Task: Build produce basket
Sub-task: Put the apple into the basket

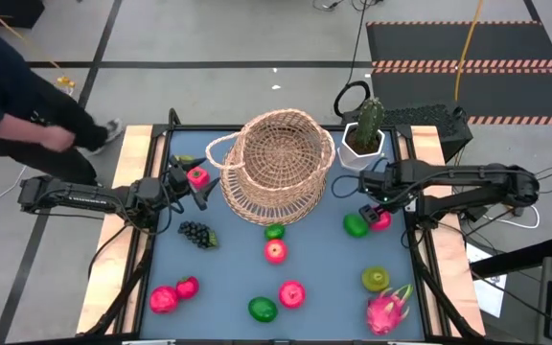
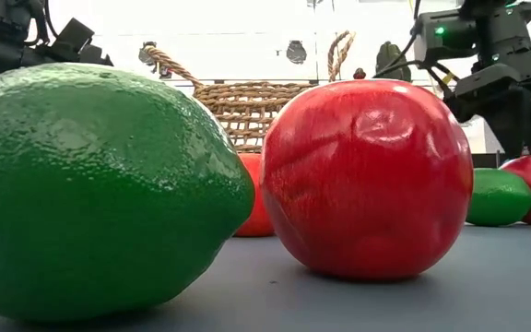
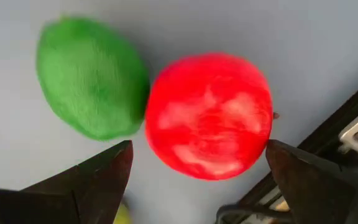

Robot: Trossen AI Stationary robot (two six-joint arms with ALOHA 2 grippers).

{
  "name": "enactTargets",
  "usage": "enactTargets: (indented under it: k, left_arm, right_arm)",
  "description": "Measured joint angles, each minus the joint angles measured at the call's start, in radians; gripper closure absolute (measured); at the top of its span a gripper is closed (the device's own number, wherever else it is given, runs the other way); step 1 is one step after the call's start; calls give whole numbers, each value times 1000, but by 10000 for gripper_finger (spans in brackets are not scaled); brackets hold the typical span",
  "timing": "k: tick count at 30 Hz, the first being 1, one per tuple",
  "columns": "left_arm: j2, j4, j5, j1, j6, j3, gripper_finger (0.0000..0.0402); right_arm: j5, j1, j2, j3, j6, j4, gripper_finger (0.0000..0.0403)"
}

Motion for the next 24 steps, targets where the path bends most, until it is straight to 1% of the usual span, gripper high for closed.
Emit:
enactTargets:
  k: [2, 9, 15, 20, 24]
  left_arm:
    - [0, 0, 0, 0, -4, 0, 21]
    - [0, 0, 1, 0, -4, 0, 21]
    - [0, -12, 3, 0, -4, 0, 21]
    - [0, -63, 4, 0, -16, 0, 21]
    - [0, -68, 4, 0, -33, 0, 21]
  right_arm:
    - [13, 10, 22, 0, -1, 2, 39]
    - [134, 36, 82, 0, 40, 33, 39]
    - [102, 37, 120, -5, 50, 61, 39]
    - [108, 37, 130, -30, 37, 84, 39]
    - [109, 36, 130, -68, 57, 133, 39]
